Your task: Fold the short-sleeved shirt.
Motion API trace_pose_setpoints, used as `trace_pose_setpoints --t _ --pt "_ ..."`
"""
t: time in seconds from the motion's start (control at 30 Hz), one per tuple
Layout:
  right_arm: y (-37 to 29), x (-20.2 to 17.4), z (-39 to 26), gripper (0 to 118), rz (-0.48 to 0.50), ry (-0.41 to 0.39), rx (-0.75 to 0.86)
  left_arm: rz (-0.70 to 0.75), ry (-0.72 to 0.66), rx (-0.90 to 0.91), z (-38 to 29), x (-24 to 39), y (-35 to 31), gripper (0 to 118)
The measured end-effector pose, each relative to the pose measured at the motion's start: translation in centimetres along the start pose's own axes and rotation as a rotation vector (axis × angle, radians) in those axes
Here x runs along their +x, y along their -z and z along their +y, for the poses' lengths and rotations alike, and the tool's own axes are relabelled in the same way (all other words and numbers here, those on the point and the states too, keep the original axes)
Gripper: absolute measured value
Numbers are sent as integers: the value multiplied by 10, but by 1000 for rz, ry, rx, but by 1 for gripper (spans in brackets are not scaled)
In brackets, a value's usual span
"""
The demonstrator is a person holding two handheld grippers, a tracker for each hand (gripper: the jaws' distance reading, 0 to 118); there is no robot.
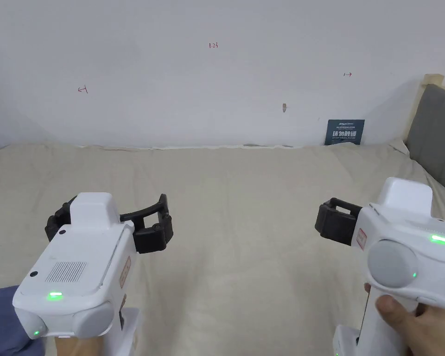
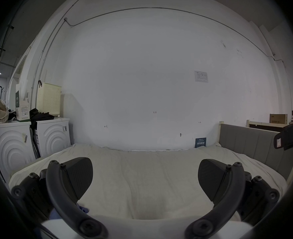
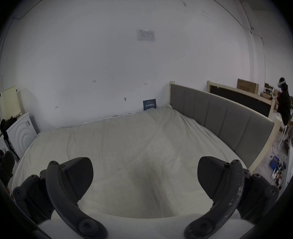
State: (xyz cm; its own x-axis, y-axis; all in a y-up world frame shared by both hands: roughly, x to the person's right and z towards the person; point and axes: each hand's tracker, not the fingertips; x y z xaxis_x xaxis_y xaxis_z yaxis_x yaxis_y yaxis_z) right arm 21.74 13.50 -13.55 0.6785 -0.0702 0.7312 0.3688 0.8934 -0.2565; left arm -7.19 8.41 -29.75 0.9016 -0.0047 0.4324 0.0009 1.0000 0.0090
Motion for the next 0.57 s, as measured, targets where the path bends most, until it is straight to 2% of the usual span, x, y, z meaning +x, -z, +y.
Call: trace_pose_setpoints --t 0.3,0.37,0.47,0.57 --pt "-1 0 0 118 28 23 -37 -4 -6 11 3 -1 -2 118" --pt "-1 0 -2 118 53 3 2 0 -3 12 3 -1 -2 118" --pt "-1 -5 -4 118 32 -39 27 -4 -6 11 3 -1 -2 118" --pt "0 -6 -3 118 34 -43 12 -6 -5 11 2 -1 -2 118"
